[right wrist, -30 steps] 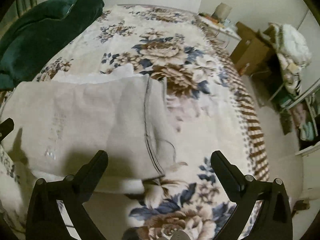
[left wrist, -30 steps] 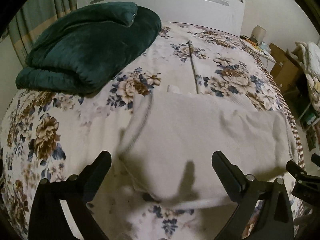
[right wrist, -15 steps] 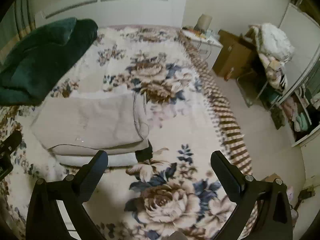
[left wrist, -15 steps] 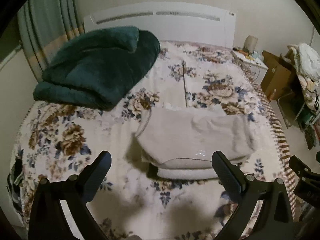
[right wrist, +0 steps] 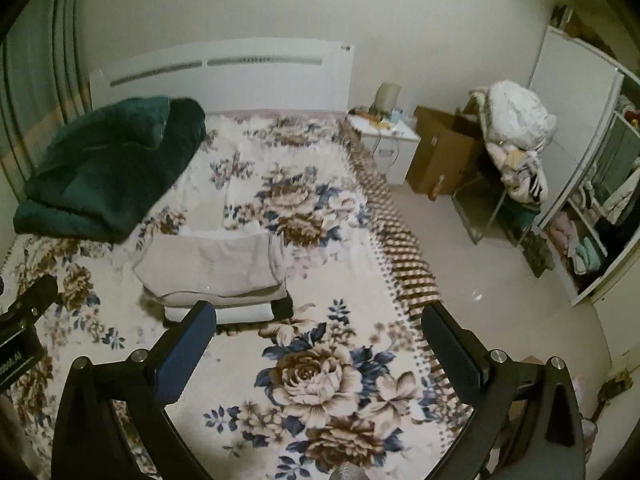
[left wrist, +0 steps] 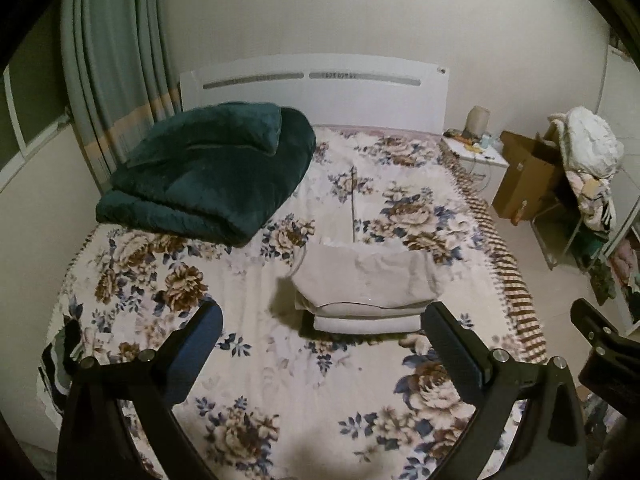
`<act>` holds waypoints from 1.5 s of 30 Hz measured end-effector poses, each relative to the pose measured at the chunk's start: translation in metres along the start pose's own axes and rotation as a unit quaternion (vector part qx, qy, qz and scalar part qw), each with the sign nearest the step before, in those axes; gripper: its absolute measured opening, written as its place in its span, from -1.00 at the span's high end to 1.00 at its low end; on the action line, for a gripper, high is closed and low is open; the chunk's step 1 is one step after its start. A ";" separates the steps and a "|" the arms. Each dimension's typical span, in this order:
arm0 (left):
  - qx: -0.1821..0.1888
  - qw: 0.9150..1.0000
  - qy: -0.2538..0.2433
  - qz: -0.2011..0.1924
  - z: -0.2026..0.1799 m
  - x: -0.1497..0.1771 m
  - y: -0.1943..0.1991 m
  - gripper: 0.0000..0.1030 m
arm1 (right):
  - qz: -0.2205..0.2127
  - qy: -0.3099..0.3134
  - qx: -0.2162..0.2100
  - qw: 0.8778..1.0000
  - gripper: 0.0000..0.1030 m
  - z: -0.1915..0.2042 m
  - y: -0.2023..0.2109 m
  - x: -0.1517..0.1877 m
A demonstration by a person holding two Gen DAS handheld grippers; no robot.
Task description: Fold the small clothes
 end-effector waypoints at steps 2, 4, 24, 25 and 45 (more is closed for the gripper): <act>-0.001 1.000 -0.001 -0.009 -0.001 -0.003 0.024 -1.00 | -0.008 -0.003 -0.002 1.000 -1.00 -0.005 0.025 -0.003; 0.005 1.000 0.001 -0.012 -0.002 -0.004 0.046 -1.00 | -0.018 -0.004 -0.001 1.000 -1.00 -0.011 0.054 -0.006; 0.015 1.000 0.015 -0.020 0.003 -0.017 0.161 -1.00 | -0.071 -0.005 -0.032 0.997 -1.00 -0.044 0.232 -0.027; 0.015 1.000 0.015 -0.021 0.004 -0.018 0.166 -1.00 | -0.072 -0.003 -0.033 0.997 -1.00 -0.044 0.237 -0.029; 0.004 1.000 0.006 -0.015 0.003 -0.029 0.193 -1.00 | -0.052 0.014 -0.061 0.997 -1.00 -0.041 0.271 -0.048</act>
Point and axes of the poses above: each gripper's, at about its wrist camera, not at the fingertips, and y roughly against the way its jaws point, z to its left, x to its underside, the point moved 5 cm from there along -y, roughly the way its jaws point, and after that the axes turned 5 degrees about -z, right-handed, at the moved point
